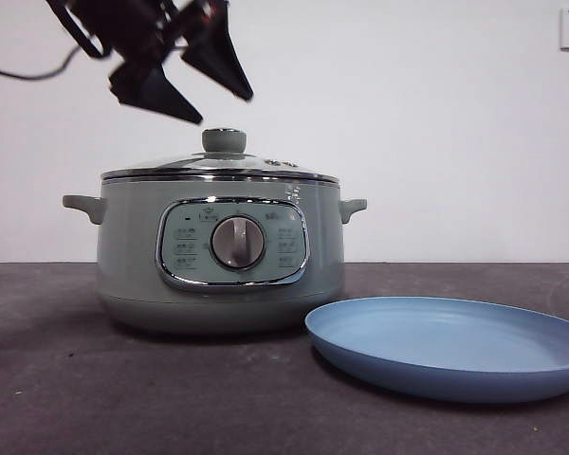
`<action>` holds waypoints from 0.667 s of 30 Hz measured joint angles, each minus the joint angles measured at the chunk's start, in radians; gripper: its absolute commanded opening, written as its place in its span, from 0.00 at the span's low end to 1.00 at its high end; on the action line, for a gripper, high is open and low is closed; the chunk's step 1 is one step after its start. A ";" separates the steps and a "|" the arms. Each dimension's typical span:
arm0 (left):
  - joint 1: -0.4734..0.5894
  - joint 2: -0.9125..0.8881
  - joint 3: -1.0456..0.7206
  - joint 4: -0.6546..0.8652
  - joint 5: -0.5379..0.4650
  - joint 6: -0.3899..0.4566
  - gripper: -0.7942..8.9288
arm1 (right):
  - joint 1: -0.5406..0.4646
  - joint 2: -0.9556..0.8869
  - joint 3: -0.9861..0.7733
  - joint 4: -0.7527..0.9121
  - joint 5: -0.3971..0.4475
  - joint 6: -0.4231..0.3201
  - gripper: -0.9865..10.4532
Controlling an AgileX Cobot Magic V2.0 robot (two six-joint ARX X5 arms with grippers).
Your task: Take the potato out from the steamer,put the potato on the plate,close the lid
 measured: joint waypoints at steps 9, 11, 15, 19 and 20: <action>-0.018 0.052 0.001 0.039 -0.034 0.016 0.69 | 0.000 0.001 0.000 0.000 0.000 0.000 0.64; -0.019 0.063 0.002 0.039 -0.034 0.019 0.69 | 0.000 0.002 0.000 0.000 0.000 0.000 0.64; -0.019 0.090 0.003 0.023 -0.034 0.024 0.69 | 0.000 0.002 0.000 0.000 0.000 0.000 0.64; -0.026 0.092 0.003 0.031 -0.038 0.027 0.62 | 0.000 0.002 0.000 0.000 0.000 0.000 0.64; -0.027 0.092 0.003 0.031 -0.037 0.027 0.56 | 0.000 0.002 0.000 0.000 0.000 0.000 0.64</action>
